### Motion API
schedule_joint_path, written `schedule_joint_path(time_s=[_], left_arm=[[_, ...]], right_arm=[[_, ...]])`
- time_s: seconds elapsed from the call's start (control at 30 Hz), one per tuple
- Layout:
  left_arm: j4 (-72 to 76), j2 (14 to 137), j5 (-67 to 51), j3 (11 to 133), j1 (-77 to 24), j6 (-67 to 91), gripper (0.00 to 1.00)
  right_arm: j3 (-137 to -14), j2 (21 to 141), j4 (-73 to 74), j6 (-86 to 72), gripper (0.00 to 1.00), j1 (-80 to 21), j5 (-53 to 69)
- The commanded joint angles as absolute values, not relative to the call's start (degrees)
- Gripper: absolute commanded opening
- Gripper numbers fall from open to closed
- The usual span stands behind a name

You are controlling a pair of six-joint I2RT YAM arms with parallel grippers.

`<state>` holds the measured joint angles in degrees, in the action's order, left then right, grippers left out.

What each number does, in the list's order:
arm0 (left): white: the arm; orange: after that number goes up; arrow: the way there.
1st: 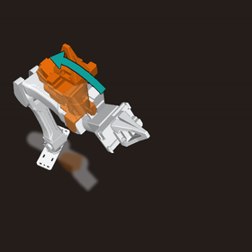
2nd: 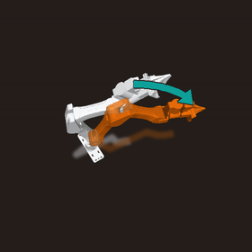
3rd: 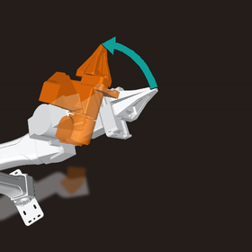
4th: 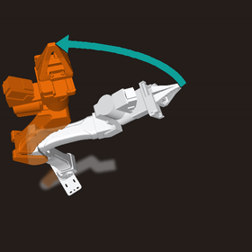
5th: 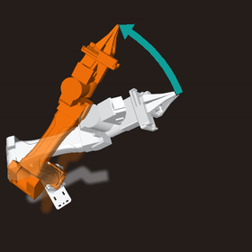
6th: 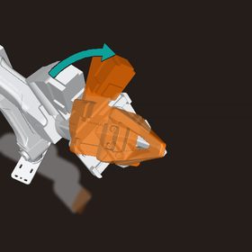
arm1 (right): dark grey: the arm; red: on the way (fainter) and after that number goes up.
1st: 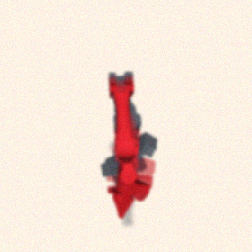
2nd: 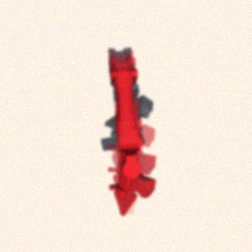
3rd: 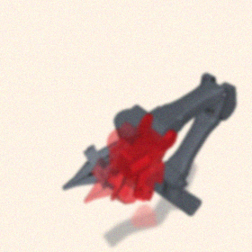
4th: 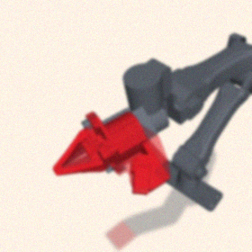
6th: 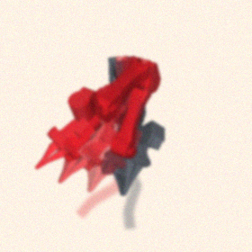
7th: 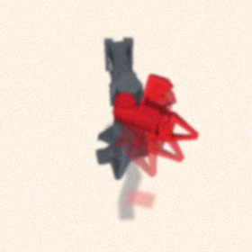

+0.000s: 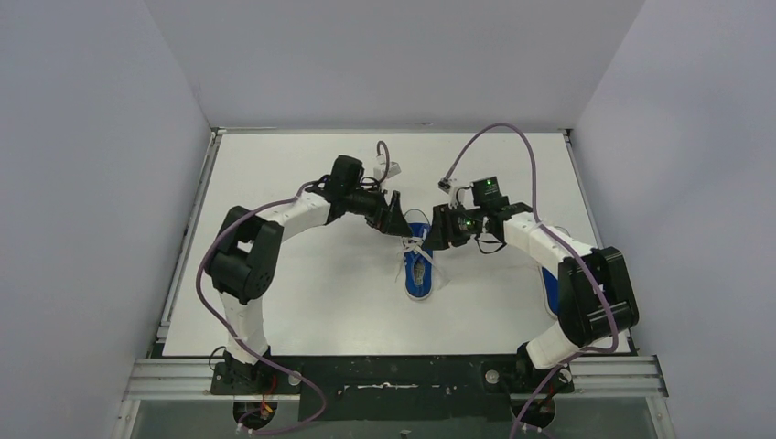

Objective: Tie the shoes
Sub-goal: Cross the shoelace with the shoelace.

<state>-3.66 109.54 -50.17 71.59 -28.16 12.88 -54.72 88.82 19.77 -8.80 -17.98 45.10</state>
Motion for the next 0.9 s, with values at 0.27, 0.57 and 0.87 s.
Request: schedule_joint_path(time_s=[0.27, 0.57, 0.87], left_arm=[[2.75, 116.67, -56.46, 77.11, -31.64, 15.41, 0.81], [0.11, 117.09, -57.26, 77.61, -31.51, 14.50, 0.57], [-2.41, 117.16, -58.12, 77.93, -31.49, 14.06, 0.32]], right_arm=[[-52.90, 91.04, 17.14, -7.11, 0.34, -20.13, 46.74], [-50.67, 89.85, 16.24, -7.49, 0.27, -20.18, 44.95], [-52.72, 88.37, 13.85, -9.83, 0.04, -20.23, 40.92]])
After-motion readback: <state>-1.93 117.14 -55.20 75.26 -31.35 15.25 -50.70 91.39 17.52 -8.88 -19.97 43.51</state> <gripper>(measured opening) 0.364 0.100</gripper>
